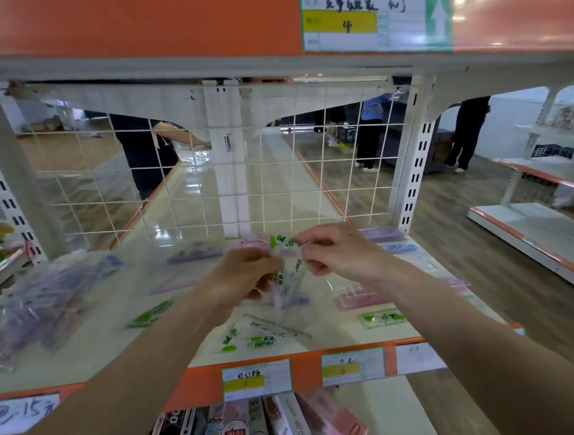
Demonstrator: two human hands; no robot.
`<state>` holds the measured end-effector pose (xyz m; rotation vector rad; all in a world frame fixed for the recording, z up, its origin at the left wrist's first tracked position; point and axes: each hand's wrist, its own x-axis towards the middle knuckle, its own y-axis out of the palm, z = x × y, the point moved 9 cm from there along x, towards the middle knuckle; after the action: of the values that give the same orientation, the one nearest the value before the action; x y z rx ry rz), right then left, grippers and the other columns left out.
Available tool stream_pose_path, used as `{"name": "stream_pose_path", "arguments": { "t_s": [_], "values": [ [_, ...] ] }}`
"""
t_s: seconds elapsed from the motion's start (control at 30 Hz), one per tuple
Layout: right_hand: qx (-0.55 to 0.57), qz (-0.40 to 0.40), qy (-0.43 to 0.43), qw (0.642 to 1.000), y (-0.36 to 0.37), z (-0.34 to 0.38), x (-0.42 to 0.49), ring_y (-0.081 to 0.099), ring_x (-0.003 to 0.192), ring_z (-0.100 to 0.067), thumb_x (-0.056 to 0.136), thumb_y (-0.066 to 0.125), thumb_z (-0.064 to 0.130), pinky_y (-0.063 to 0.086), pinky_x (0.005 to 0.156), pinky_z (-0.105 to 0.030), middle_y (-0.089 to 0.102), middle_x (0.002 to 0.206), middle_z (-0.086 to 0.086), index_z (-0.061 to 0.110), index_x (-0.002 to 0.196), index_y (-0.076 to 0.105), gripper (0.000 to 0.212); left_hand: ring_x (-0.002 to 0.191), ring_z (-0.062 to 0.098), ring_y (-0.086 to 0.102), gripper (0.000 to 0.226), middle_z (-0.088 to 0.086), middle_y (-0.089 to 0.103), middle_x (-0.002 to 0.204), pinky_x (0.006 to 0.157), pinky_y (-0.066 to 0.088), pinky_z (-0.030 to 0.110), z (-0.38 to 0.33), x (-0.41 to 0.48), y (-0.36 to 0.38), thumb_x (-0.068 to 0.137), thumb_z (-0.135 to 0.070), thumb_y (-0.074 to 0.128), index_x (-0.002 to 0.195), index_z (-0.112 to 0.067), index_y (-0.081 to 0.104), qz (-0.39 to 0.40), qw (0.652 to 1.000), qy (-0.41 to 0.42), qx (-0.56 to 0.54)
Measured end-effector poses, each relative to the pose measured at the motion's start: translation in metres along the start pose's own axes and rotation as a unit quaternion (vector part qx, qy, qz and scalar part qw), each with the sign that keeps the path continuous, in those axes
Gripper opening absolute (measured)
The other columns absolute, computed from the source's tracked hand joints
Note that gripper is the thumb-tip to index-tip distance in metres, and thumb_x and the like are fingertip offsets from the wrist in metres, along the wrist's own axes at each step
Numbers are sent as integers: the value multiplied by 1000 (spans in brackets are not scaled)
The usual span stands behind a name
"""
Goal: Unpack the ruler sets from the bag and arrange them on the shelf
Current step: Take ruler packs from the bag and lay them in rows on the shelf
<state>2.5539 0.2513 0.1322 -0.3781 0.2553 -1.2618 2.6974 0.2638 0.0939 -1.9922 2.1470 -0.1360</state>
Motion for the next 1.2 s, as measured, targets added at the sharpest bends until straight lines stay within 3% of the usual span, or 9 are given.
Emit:
{"name": "stream_pose_path", "arguments": {
  "t_s": [0.13,0.23,0.33,0.47,0.63,0.83,1.07,1.13,1.2],
  "values": [
    [7,-4,-2,1000,16,5,7,59,64,-12,92,59,7,53,67,-24,63,74,-4,7,112,65,21,53,16,53,3,10,59,68,50,46,27,2,-2,-19,89,-7,60,87,-5,62,-42,998,-1,-43],
    [-3,2,7,1000,28,5,9,62,72,-14,90,63,15,54,72,-27,66,87,-8,6,125,55,37,55,21,60,4,13,63,69,54,54,31,8,-7,-32,89,-1,59,86,-3,59,-61,990,-29,-121],
    [-71,40,-5,997,49,6,12,62,88,-17,83,70,18,52,83,-34,62,107,-6,12,136,43,60,50,19,63,11,12,65,59,53,58,29,11,-10,-44,90,3,56,80,-1,58,-77,977,-45,-193],
    [-193,20,-61,979,65,16,22,57,94,-16,77,73,26,44,80,-27,60,114,0,22,141,37,73,53,19,67,14,14,68,61,53,58,28,17,-11,-54,90,3,54,78,1,60,-82,968,-56,-228],
    [-382,-7,-126,915,70,36,19,57,103,-22,86,60,29,35,71,-27,61,111,3,28,125,53,39,53,15,62,8,8,64,66,52,55,26,30,-15,-59,88,-5,62,80,-5,61,-71,984,-83,-142],
    [-448,27,-160,879,81,35,14,48,120,-18,85,63,33,31,78,-24,51,130,3,27,141,36,63,54,15,58,9,7,63,68,50,53,26,35,-15,-66,89,-8,62,80,-6,61,-79,988,-92,-97],
    [-463,9,-159,872,76,36,19,51,119,-15,85,61,38,35,77,-27,50,136,9,32,141,37,61,50,13,59,11,7,65,65,53,56,26,36,-15,-57,90,-5,59,79,-5,60,-53,985,-99,-134],
    [-475,27,-166,864,80,37,16,45,126,-14,87,61,35,36,83,-27,48,138,11,32,142,39,59,52,13,59,4,6,65,68,53,55,25,34,-15,-58,91,-8,60,91,-5,60,-50,993,-92,-56],
    [-480,46,-153,863,80,35,13,39,132,-13,89,60,36,35,94,-26,44,144,9,28,141,40,55,58,15,59,21,6,64,75,57,54,26,31,-15,-59,89,-12,62,109,-10,55,-48,993,-76,71]
  ]
}}
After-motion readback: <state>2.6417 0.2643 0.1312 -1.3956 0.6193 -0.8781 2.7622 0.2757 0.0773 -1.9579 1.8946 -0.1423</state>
